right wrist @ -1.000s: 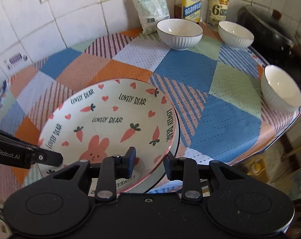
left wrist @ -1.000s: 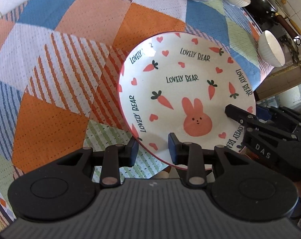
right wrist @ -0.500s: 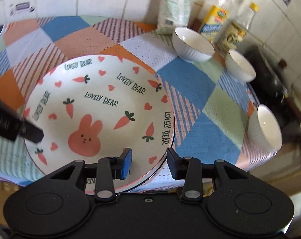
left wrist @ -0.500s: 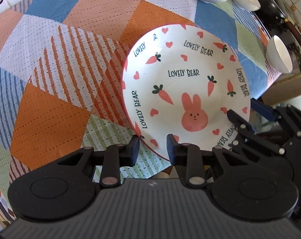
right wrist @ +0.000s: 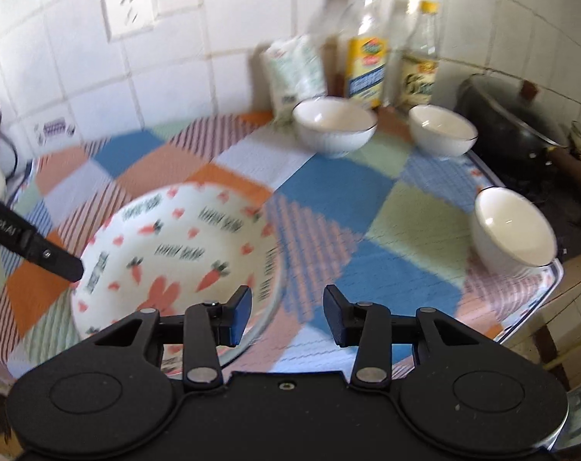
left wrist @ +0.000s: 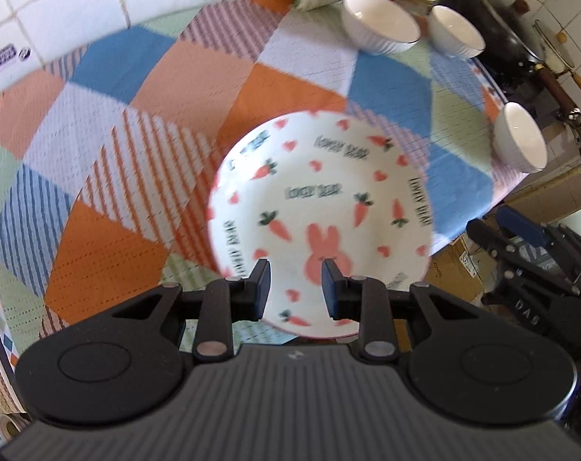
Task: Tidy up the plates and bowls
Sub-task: 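Move both grippers to a white ribbed bowl and close on its rim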
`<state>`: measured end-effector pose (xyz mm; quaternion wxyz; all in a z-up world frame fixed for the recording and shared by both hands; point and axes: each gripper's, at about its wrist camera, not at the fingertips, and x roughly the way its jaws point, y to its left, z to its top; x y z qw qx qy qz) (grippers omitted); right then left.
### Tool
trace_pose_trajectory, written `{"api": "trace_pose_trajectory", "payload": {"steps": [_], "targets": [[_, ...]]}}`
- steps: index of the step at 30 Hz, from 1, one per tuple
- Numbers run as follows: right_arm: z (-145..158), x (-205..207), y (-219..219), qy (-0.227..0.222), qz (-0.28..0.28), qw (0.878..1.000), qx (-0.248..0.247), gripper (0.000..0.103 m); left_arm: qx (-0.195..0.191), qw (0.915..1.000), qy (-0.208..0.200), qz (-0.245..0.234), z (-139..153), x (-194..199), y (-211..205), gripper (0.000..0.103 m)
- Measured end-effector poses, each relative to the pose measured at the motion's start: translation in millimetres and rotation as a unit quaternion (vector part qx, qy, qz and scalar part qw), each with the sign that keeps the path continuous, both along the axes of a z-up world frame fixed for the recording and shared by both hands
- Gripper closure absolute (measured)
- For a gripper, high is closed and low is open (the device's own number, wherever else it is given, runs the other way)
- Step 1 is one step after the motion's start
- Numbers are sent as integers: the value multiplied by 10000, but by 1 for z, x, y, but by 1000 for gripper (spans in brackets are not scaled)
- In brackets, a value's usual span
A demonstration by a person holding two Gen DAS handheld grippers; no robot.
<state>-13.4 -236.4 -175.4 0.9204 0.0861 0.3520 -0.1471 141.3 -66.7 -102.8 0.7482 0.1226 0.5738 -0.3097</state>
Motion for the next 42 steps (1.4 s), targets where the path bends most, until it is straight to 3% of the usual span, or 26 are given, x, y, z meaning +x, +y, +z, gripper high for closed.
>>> {"api": "trace_pose_trajectory", "payload": {"steps": [5,8,11,13,14,15,19,21,24,28,33,42], "targets": [[14,-21,-33,-434,-17,9990,-48,54,18,9998,-148,-109,13,-19,-31,71],[19,-31,-50,-610,-12,9981,-113,54,9,9996,-229,-167,18,-28,-51,63],[21,-41,-64,-681,-43,9975,-181,53,20,9993,-295,-234,22,-38,-70,54],[21,-46,-74,-740,-88,9971,-128,53,66,9986,-419,-332,25,-44,-82,38],[21,-48,-79,-749,-109,9971,-107,49,99,9980,-514,-346,27,-47,-87,34],[21,-50,-82,-753,-143,9970,-122,38,117,9974,-613,-357,29,-48,-91,28],[23,-61,-94,-919,-358,9950,-130,34,116,9946,-762,-695,38,-50,-108,19],[19,-65,-104,-928,-587,9939,-27,25,136,9934,-802,-810,41,-50,-117,11],[14,-70,-113,-869,-985,9913,-112,17,313,9920,-821,-908,42,-50,-134,11],[2,-77,-126,-915,-818,9914,-452,4,416,9889,-984,-1029,35,-55,-159,11],[-20,-72,-156,-686,-458,9946,-625,4,206,9904,-1053,-873,25,-60,-194,11],[-56,-60,-221,-567,39,9981,-234,4,-105,9957,-884,-256,-3,-70,-256,11]]}}
